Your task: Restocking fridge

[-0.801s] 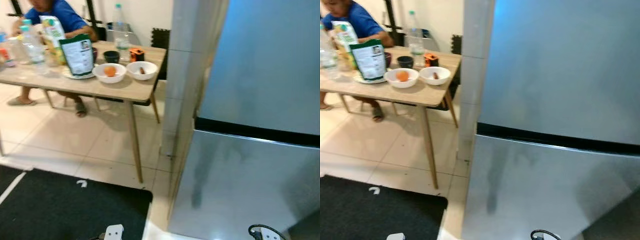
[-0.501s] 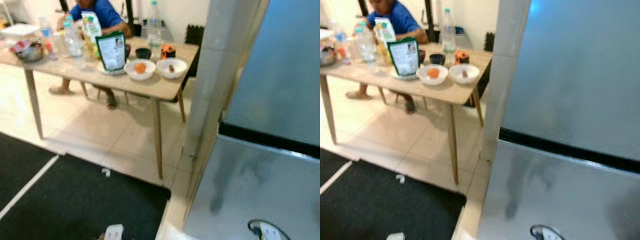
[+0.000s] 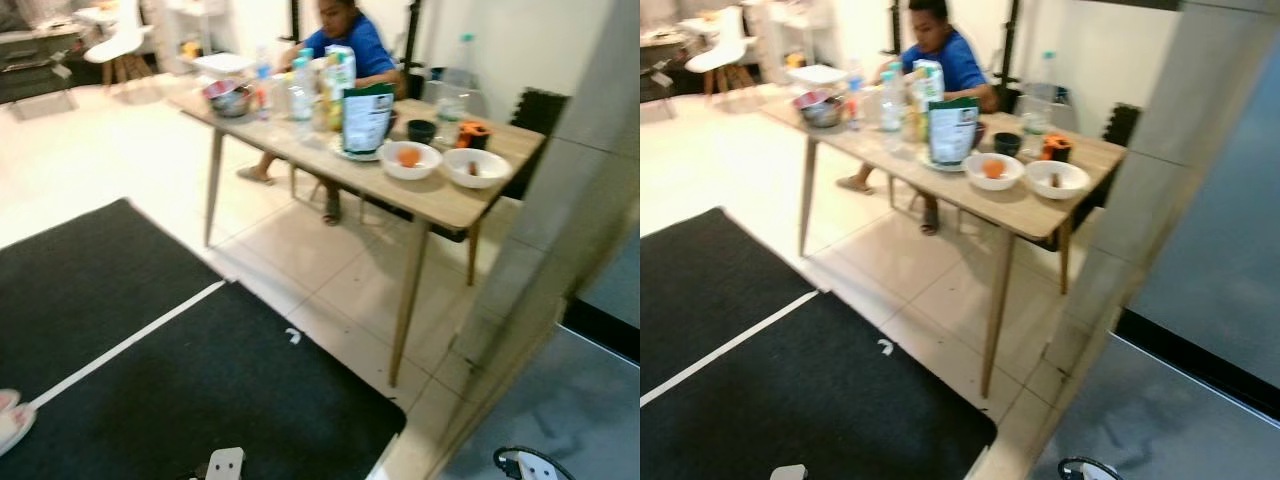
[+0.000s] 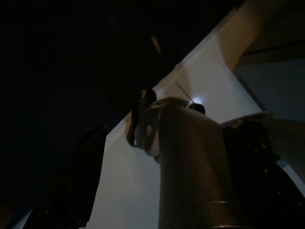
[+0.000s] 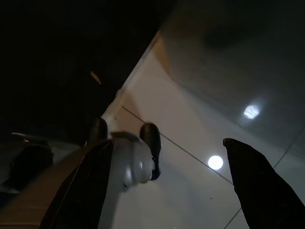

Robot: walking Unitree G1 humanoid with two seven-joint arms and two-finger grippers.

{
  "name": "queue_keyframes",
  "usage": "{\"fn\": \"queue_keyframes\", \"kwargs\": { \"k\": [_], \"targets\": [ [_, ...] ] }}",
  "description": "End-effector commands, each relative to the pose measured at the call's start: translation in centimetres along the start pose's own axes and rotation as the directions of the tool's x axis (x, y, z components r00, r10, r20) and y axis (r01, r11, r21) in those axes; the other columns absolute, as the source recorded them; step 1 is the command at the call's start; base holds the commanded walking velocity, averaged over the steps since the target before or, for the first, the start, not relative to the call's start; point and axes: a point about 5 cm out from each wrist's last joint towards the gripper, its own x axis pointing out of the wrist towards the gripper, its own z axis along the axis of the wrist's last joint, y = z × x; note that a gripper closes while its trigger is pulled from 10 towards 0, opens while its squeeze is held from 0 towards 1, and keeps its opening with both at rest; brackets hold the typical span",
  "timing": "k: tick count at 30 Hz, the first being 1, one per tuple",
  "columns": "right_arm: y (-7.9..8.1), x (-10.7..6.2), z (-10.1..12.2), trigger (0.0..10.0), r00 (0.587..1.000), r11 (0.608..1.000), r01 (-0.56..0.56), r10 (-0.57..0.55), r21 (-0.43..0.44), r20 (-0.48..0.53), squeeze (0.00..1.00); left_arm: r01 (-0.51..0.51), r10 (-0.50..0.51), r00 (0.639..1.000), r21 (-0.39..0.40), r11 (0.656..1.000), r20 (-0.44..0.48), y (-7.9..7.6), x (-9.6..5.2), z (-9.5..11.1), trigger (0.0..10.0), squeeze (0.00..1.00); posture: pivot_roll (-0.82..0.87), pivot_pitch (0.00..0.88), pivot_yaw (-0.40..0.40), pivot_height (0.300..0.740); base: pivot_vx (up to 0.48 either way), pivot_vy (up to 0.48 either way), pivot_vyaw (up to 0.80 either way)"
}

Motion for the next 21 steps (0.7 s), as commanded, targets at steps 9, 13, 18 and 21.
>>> {"fn": "queue_keyframes", "kwargs": {
  "k": [9, 13, 18, 21],
  "targets": [
    [0.09, 0.03, 0.20, 10.0, 1.000, 1.000, -0.020, 0.020, 0.009, 0.005, 0.00, 0.002, -0.002, 0.999, -0.001, 1.000, -0.037, -0.11, -0.06, -0.82, 10.0, 0.00, -0.06, 0.017, -0.061, 0.740, 0.000, 0.000, 0.80],
    [0.06, -0.02, 0.01, 10.0, 1.000, 1.000, -0.024, 0.024, 0.015, 0.002, 0.00, 0.002, -0.002, 0.999, -0.001, 1.000, -0.037, -0.09, -0.07, -0.80, 10.0, 0.00, -0.06, 0.019, -0.060, 0.740, 0.000, 0.000, 0.80],
    [0.17, 0.00, 0.04, 10.0, 0.999, 0.999, -0.034, 0.034, 0.019, 0.005, 0.00, 0.004, -0.004, 0.999, -0.003, 1.000, -0.036, -0.22, -0.03, -0.78, 10.0, 0.00, -0.06, 0.016, -0.059, 0.740, 0.000, 0.000, 0.80],
    [0.23, 0.02, 0.09, 10.0, 0.999, 0.999, -0.041, 0.041, 0.019, 0.007, 0.00, 0.005, -0.005, 0.999, -0.002, 1.000, -0.036, -0.26, -0.02, -0.79, 10.0, 0.00, -0.06, 0.020, -0.060, 0.740, 0.000, 0.000, 0.79]
  ]
}}
